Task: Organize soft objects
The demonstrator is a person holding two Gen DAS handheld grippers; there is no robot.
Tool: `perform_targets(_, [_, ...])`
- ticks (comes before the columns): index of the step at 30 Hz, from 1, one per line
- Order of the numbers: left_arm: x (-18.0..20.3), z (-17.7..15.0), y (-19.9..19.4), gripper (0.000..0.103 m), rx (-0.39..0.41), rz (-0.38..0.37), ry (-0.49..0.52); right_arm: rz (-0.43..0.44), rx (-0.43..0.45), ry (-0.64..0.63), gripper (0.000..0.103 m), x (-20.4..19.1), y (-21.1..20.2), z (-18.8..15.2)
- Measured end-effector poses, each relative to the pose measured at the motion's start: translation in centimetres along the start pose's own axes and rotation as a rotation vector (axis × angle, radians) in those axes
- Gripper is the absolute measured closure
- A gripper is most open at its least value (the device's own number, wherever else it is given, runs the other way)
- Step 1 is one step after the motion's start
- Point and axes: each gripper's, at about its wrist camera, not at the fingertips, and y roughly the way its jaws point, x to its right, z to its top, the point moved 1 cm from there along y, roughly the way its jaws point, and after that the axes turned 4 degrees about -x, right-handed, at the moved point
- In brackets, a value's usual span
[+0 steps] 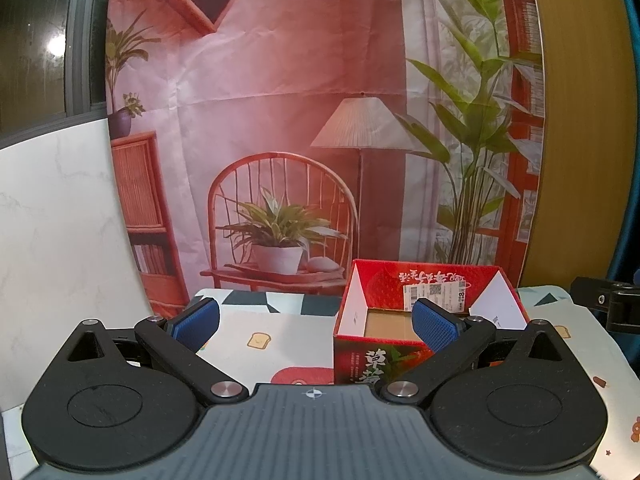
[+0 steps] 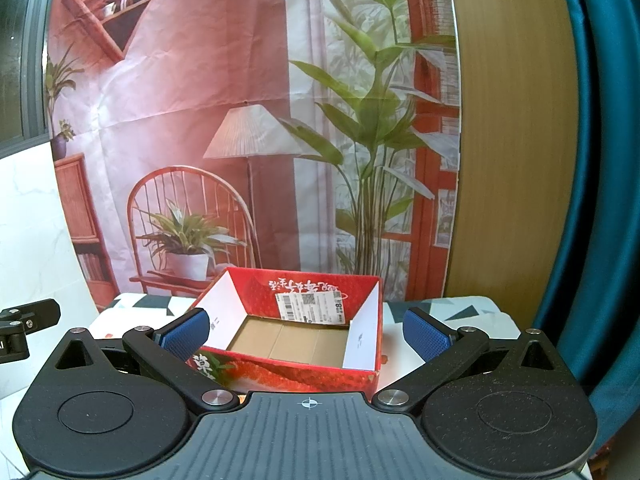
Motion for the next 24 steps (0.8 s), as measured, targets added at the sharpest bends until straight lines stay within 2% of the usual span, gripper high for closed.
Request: perform_targets(24, [0.1, -0.03, -0.01, 0.0, -0.002, -0.007, -0.008, 0.001, -0.001, -0.001, 0.0, -0.09, 0.01, 0.21])
